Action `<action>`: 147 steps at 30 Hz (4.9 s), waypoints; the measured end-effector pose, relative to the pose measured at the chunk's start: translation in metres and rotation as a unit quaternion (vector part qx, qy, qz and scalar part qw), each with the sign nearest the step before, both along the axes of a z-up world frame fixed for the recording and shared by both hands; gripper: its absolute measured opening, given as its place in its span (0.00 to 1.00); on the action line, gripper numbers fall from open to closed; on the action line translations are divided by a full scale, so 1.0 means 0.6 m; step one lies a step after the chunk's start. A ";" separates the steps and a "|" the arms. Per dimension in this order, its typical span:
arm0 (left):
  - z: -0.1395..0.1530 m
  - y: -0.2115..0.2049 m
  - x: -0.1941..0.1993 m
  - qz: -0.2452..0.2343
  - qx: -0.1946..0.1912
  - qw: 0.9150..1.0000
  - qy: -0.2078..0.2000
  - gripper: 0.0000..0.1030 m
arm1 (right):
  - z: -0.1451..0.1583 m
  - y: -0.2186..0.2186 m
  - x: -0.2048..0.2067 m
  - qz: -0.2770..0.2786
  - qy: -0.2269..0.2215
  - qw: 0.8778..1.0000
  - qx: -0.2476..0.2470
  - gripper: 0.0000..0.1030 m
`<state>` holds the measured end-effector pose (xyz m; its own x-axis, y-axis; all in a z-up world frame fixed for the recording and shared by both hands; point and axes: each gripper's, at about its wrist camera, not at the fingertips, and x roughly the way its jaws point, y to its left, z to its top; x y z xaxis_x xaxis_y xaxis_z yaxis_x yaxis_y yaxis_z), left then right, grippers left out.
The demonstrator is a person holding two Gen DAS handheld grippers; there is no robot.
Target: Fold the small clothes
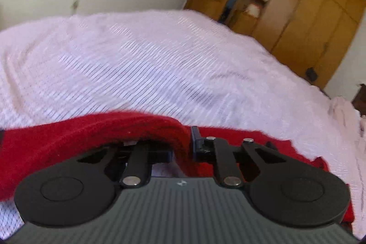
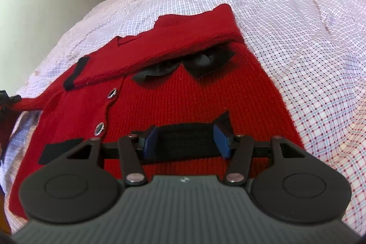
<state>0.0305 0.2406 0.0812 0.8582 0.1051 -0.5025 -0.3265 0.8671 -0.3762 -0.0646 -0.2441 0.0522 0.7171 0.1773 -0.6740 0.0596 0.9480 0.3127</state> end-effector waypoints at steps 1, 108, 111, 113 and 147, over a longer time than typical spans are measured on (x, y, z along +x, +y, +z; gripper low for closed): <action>0.010 -0.005 0.000 -0.007 0.001 1.000 -0.011 0.16 | 0.000 -0.002 -0.001 -0.001 -0.002 1.000 0.004 0.54; -0.045 0.022 -0.212 -0.030 0.040 0.987 0.152 0.57 | 0.039 0.584 0.122 0.464 -0.152 0.770 -0.411 0.66; -0.047 0.021 -0.210 -0.030 0.038 0.987 0.152 0.57 | 0.025 0.598 0.126 0.465 -0.157 0.764 -0.419 0.65; -0.048 0.020 -0.209 -0.032 0.037 0.987 0.151 0.57 | 0.019 0.601 0.130 0.460 -0.158 0.770 -0.414 0.60; 0.007 -0.120 -0.042 -0.147 0.052 0.983 0.101 0.57 | 0.174 0.227 0.239 0.108 -0.185 0.956 -0.199 0.12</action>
